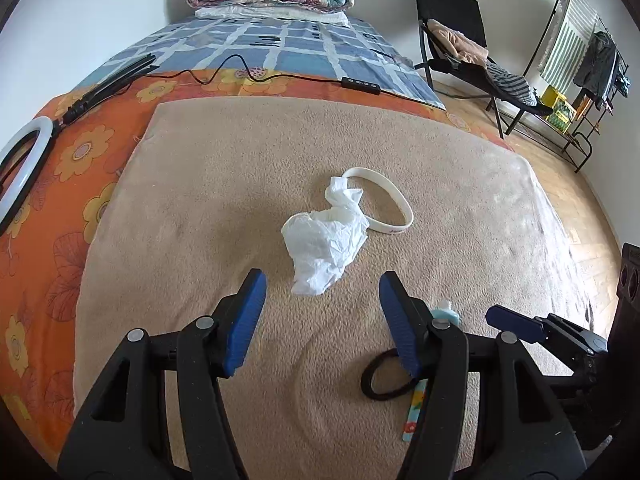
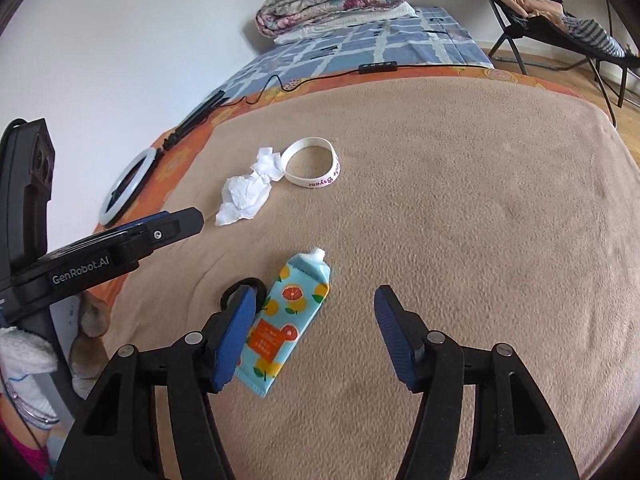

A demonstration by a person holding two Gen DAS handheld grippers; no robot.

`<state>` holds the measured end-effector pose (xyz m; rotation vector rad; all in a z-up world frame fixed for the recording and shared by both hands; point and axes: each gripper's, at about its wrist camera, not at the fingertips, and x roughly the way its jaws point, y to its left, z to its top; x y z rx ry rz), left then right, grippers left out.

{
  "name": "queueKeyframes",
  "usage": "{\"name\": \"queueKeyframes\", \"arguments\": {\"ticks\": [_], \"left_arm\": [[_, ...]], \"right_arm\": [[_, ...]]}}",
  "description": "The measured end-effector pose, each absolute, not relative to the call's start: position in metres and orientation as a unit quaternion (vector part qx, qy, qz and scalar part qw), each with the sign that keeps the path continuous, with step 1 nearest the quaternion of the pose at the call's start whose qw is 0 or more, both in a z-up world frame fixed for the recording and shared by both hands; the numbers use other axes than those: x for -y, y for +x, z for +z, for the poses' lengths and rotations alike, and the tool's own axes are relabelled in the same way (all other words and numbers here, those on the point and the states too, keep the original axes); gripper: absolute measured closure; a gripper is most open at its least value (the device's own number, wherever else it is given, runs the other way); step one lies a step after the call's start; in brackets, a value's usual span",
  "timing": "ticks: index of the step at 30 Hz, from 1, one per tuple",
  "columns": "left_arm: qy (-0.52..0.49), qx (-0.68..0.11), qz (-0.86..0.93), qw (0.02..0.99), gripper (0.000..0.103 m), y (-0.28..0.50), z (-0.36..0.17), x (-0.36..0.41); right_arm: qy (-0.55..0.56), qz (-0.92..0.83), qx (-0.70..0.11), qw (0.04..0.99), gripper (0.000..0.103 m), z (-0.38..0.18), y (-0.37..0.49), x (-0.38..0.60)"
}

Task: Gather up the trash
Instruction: 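Grasp the white plastic bag with the left tool while the right tool grasps the fruit-print tube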

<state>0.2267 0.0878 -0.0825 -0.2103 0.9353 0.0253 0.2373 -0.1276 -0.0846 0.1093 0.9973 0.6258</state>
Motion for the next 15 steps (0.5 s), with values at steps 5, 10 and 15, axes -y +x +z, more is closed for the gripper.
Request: {"name": "queueKeyframes", "arguments": {"ticks": [5, 10, 15], "left_arm": [[-0.109, -0.452, 0.010, 0.885, 0.042, 0.244, -0.095, -0.090], [-0.124, -0.451, 0.009, 0.884, 0.043, 0.255, -0.103, -0.096], [-0.112, -0.462, 0.008, 0.880, 0.071, 0.258, -0.111, -0.093]], "right_arm": [[0.050, 0.288, -0.480, 0.827, 0.052, -0.099, 0.252, 0.117], [0.043, 0.287, -0.476, 0.830, 0.054, -0.103, 0.259, 0.106], [0.013, 0.282, -0.467, 0.838, 0.063, -0.103, 0.255, 0.095]]}}
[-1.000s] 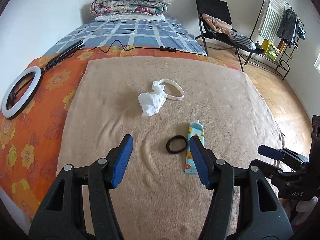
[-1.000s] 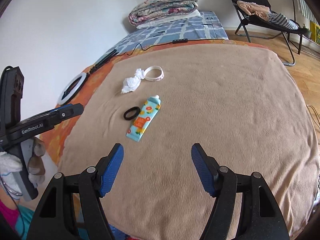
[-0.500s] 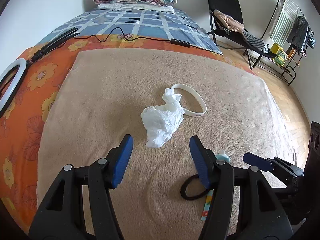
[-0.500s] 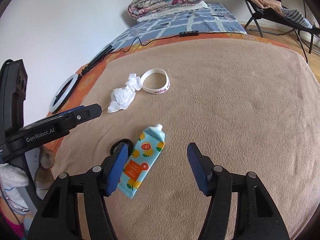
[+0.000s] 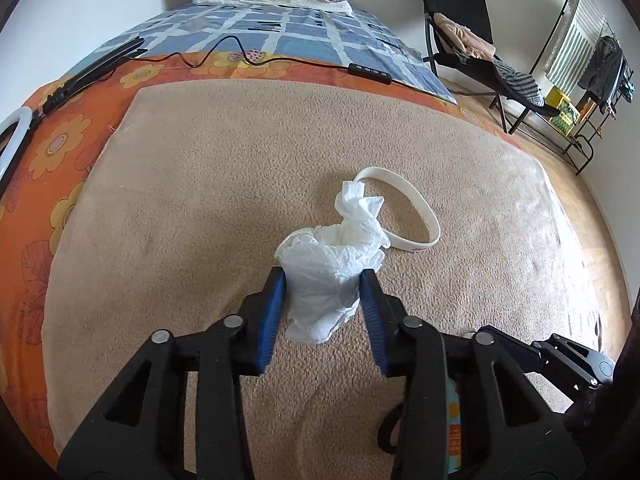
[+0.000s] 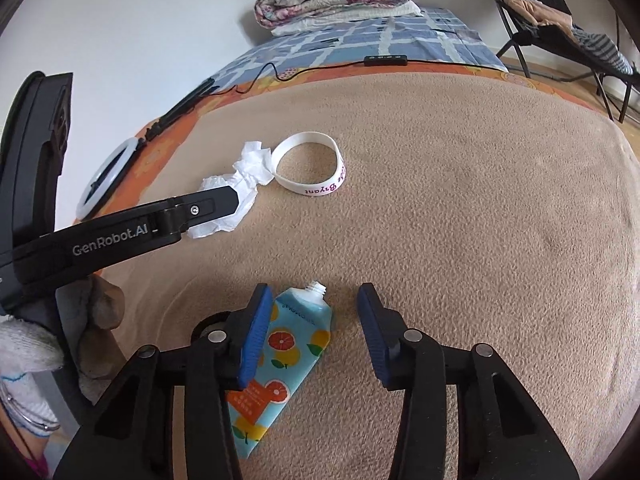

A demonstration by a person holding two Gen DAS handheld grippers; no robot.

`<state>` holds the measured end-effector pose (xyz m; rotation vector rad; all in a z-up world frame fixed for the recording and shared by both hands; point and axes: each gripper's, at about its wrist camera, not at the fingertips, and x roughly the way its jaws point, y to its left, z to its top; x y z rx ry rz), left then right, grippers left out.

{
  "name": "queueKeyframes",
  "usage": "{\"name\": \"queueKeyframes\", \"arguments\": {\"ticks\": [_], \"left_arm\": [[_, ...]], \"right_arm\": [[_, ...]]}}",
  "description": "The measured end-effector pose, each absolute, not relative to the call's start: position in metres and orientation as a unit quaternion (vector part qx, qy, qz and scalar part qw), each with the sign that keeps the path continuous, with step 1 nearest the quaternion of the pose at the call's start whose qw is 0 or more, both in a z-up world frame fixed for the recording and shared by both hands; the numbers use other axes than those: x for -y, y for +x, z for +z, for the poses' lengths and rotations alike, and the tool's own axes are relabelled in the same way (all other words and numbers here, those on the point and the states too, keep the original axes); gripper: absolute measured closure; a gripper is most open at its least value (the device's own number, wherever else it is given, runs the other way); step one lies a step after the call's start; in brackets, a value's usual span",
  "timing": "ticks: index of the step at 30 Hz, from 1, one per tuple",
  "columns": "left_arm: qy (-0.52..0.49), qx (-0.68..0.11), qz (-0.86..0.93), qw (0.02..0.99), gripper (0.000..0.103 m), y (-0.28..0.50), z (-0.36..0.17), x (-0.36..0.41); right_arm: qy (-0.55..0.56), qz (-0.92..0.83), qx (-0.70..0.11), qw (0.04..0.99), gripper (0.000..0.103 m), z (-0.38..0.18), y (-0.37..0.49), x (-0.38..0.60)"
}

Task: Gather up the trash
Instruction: 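Grasp the white plastic bag with the left tool while the right tool grasps the fruit-print tube, then carry the plastic bag and tube over the blue basket with both tools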

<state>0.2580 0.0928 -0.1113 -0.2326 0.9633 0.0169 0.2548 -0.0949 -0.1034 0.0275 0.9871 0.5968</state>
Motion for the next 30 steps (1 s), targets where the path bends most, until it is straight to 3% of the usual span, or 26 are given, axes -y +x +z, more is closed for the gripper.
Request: {"name": "queueKeyframes", "arguments": {"ticks": [4, 8, 30], "left_arm": [[-0.092, -0.460, 0.007, 0.883, 0.079, 0.255, -0.111, -0.087], [-0.066, -0.450, 0.004, 0.891, 0.084, 0.247, -0.103, -0.079], [-0.051, -0.425, -0.014, 0.904, 0.086, 0.163, -0.033, -0.074]], "right_arm": [[-0.010, 0.286, -0.459, 0.841, 0.081, -0.104, 0.248, 0.090], [-0.013, 0.287, -0.458, 0.841, 0.085, -0.102, 0.247, 0.090], [0.008, 0.265, -0.391, 0.881, 0.088, -0.024, 0.224, 0.145]]}}
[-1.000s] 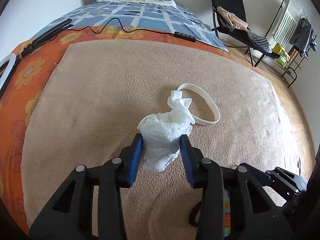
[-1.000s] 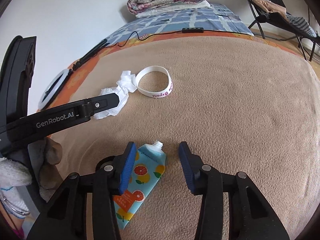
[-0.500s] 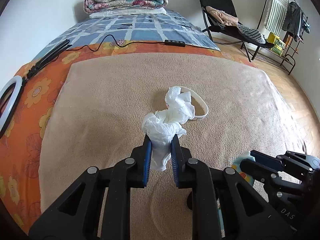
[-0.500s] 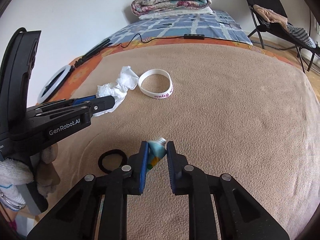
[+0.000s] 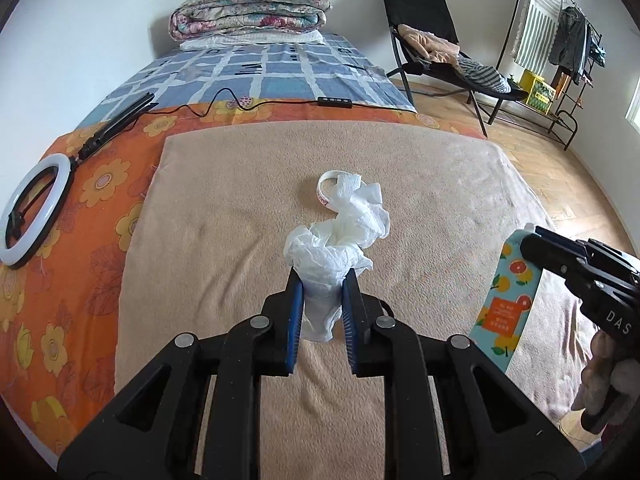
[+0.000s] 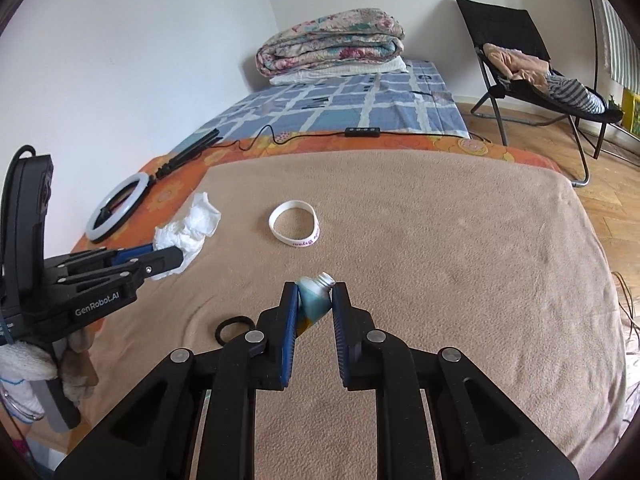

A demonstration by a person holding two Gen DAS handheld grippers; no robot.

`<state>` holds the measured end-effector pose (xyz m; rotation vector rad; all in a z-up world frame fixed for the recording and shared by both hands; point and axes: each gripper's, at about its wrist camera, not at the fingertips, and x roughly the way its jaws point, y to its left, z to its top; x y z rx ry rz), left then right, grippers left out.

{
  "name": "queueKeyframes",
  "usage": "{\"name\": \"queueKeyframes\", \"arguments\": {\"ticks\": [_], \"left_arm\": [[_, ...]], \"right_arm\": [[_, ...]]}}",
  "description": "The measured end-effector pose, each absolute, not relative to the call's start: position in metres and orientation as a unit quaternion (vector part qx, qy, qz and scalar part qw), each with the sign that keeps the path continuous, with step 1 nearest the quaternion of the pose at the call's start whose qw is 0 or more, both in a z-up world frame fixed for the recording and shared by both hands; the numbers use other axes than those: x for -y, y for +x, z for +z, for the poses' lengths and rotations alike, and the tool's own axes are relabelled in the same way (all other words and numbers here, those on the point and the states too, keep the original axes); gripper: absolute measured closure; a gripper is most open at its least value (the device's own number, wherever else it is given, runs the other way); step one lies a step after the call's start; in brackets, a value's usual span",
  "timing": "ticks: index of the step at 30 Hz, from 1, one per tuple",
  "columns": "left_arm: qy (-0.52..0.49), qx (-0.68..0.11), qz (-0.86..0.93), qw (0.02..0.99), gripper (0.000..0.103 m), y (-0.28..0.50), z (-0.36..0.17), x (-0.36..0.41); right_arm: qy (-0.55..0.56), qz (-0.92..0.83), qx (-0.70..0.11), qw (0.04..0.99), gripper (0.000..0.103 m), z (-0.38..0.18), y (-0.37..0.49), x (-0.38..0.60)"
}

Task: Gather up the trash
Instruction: 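Carry the plastic bag and tube over the blue basket with both tools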

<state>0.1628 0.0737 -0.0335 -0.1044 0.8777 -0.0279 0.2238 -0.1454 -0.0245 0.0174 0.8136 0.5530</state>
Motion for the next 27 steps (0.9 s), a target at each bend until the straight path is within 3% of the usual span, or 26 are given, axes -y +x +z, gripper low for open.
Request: {"name": "queueKeyframes", "arguments": {"ticks": [14, 27], "left_arm": [[-0.048, -0.415, -0.064, 0.906, 0.086, 0.045, 0.005, -0.037], [-0.042, -0.461, -0.122, 0.878, 0.086, -0.056, -0.038, 0.016]], "right_arm": [[-0.004, 0.291, -0.357, 0.888, 0.088, 0.016, 0.135, 0.194], [-0.041, 0.303, -0.354, 0.884, 0.088, 0.005, 0.039, 0.229]]}}
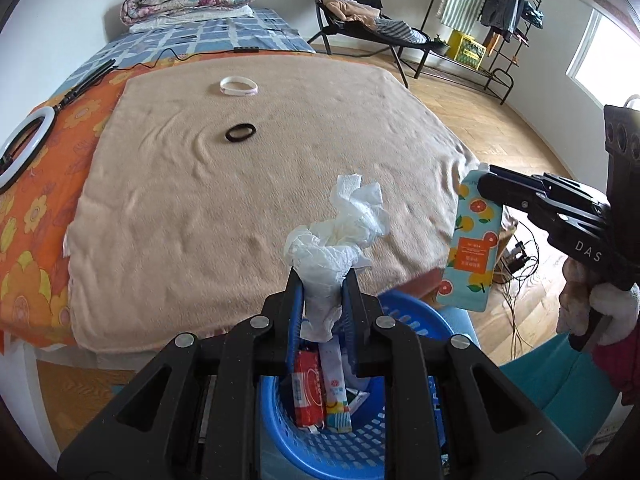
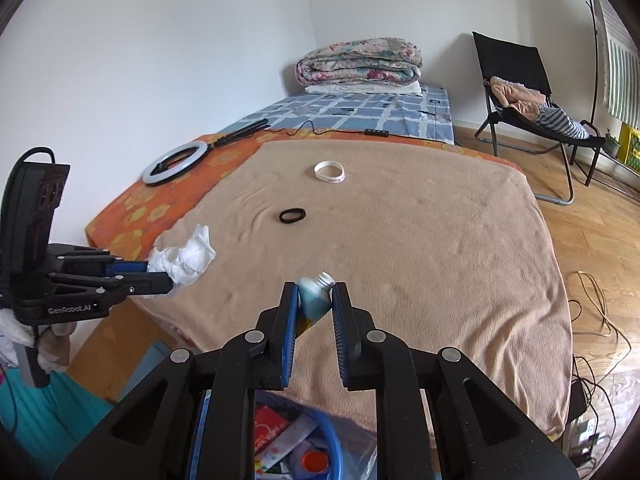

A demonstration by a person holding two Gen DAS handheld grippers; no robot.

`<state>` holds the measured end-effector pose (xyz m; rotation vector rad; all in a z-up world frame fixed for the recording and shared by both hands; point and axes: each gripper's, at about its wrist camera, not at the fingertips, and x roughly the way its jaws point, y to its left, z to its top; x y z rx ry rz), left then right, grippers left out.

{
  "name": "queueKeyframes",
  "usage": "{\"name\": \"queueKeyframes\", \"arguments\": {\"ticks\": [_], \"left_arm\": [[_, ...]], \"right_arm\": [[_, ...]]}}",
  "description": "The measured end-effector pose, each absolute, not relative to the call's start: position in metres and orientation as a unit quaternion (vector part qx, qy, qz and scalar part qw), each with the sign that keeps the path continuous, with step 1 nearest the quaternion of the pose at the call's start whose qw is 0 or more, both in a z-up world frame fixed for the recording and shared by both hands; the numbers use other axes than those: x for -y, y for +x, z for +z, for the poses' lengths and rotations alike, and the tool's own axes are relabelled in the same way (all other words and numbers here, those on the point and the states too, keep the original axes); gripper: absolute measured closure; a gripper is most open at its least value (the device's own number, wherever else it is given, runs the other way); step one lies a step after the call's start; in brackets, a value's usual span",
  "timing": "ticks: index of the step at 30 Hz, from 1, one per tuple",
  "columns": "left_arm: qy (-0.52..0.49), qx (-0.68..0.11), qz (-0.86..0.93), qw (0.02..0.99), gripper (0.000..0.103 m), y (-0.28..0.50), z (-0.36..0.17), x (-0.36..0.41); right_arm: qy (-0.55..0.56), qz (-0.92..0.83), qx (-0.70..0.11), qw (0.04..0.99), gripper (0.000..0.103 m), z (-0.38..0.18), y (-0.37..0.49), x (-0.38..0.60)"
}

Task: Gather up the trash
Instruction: 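Carry the plastic bag and tube over the blue basket with both tools, then open both tools above the blue basket to drop bag and tube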

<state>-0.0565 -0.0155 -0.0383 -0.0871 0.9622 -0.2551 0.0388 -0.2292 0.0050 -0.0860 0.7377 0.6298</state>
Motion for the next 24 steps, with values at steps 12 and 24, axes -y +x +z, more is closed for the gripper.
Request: {"name": "queueKeyframes", "arguments": {"ticks": [12, 24], "left_arm": [[-0.051, -0.518, -0.145, 0.842, 0.086, -0.096, -0.095, 0.032], [-0.049, -0.558, -0.154, 0.814, 0.086, -0.112, -0.129, 0.042]], "right_arm": [[-0.079, 0.307, -0.389, 0.865, 0.088, -0.040, -0.014, 0.237], [-0.107, 0.310, -0.432, 0.840, 0.088, -0.085, -0.039, 0.227]]}}
